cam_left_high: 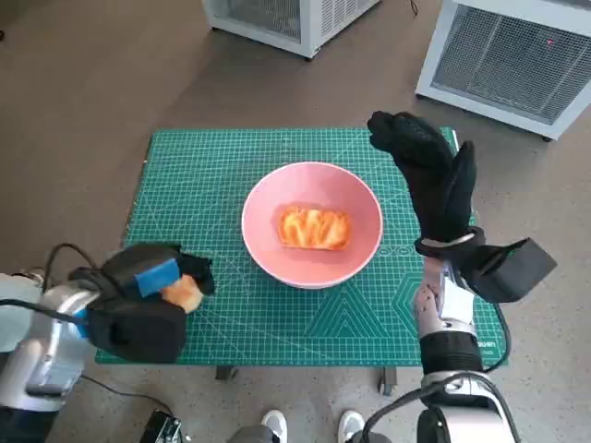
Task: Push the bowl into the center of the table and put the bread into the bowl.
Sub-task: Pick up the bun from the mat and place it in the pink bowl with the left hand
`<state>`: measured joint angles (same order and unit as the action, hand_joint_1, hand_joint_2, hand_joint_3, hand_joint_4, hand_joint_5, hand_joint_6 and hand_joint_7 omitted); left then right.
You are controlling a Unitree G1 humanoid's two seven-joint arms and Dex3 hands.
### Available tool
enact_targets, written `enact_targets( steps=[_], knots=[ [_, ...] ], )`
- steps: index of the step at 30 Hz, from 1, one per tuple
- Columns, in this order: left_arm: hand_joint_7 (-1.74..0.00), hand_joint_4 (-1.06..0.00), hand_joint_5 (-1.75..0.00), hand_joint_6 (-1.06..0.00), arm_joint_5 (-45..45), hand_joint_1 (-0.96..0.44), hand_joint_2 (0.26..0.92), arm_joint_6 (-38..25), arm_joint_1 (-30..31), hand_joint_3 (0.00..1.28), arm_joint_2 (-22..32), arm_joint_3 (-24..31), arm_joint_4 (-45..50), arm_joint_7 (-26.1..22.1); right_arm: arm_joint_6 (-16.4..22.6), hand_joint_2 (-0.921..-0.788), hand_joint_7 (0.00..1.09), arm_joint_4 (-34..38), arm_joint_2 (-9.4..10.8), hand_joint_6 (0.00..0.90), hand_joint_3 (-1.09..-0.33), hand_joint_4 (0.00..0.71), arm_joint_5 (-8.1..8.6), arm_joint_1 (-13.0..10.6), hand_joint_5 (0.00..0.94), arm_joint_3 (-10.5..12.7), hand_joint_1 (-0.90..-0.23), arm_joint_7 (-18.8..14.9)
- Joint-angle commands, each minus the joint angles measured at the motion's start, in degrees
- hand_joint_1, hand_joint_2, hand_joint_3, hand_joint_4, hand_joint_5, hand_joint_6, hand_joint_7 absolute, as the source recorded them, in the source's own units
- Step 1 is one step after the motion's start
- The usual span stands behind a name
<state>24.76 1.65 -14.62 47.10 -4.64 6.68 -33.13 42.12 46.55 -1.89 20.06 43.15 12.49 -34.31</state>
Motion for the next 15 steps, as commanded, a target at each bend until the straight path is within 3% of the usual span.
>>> enact_targets(
  steps=[1,8,15],
  knots=[
    [-1.13,-0.78,-1.08,-0.65,-2.4,0.00,0.912,-2.3,-2.5,0.03,0.6,4.0,4.9,-0.6,-0.8,-0.921,0.47,0.8,0.1,0.140,-0.734,0.277,0.18,-0.9,0.000,0.1,-0.666,0.0],
    [-1.15,-0.77,-1.10,-0.63,-5.4,0.00,0.919,-5.0,-7.5,0.03,-0.8,7.6,8.3,0.4,-0.8,-0.921,0.47,1.1,0.2,0.140,-0.733,0.277,0.23,-0.8,0.001,0.1,-0.666,-0.1],
    [-1.15,-0.76,-1.11,-0.63,-5.3,0.00,0.920,-7.0,-13.9,0.03,-3.2,6.7,9.7,2.0,-0.7,-0.921,0.47,1.0,0.4,0.140,-0.733,0.277,0.17,-1.0,0.000,0.1,-0.668,-0.1]
  ],
)
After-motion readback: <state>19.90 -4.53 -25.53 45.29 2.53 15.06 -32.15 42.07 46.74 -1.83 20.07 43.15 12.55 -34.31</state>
